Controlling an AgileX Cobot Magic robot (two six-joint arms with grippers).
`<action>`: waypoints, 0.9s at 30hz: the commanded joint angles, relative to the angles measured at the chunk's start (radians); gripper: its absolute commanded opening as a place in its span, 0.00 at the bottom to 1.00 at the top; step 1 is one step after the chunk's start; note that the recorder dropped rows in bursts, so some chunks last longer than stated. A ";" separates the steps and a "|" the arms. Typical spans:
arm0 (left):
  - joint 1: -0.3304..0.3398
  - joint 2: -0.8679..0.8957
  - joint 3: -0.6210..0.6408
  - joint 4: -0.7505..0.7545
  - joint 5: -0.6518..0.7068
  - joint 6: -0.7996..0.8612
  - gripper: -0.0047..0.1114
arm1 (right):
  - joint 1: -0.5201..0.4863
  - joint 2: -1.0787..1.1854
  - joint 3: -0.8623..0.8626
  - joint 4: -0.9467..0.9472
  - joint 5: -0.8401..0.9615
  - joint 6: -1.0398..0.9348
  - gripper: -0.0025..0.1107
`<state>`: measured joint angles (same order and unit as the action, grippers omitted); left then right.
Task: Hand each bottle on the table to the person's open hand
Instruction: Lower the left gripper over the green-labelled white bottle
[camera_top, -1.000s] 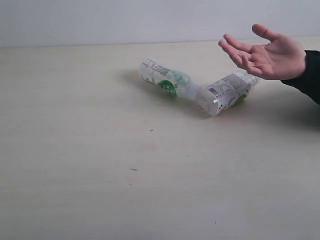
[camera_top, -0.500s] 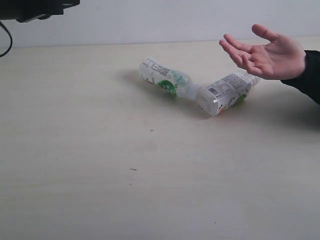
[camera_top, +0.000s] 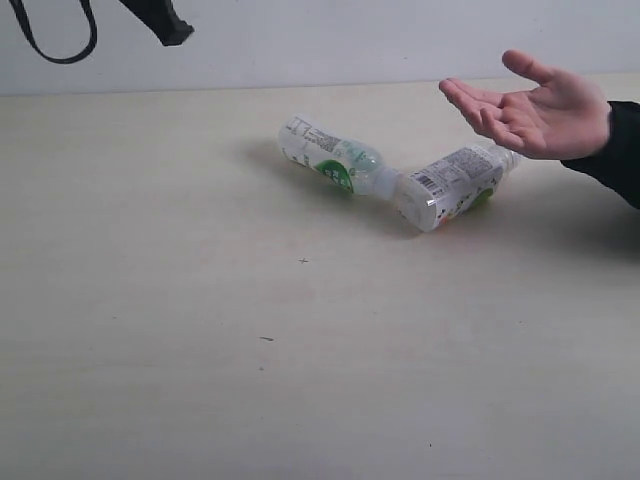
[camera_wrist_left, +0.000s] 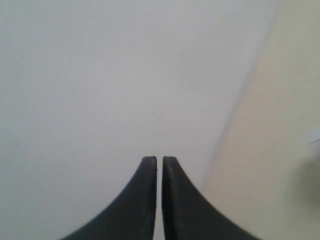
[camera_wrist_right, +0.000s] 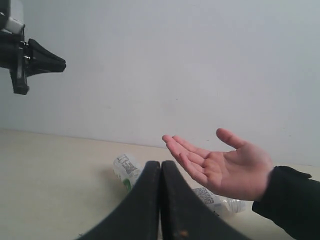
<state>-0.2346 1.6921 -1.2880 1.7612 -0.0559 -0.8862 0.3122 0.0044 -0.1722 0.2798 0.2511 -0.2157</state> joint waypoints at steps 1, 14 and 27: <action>-0.052 0.119 -0.074 -0.017 0.756 0.421 0.04 | 0.003 -0.004 0.004 0.002 -0.005 0.001 0.02; -0.035 0.437 -0.568 -1.705 1.163 2.065 0.04 | 0.003 -0.004 0.004 0.002 -0.005 0.001 0.02; -0.065 0.543 -0.634 -2.056 0.886 2.534 0.04 | 0.003 -0.004 0.004 0.002 -0.005 0.001 0.02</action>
<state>-0.2897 2.2093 -1.9029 -0.2667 0.8664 1.6276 0.3122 0.0044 -0.1722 0.2798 0.2511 -0.2157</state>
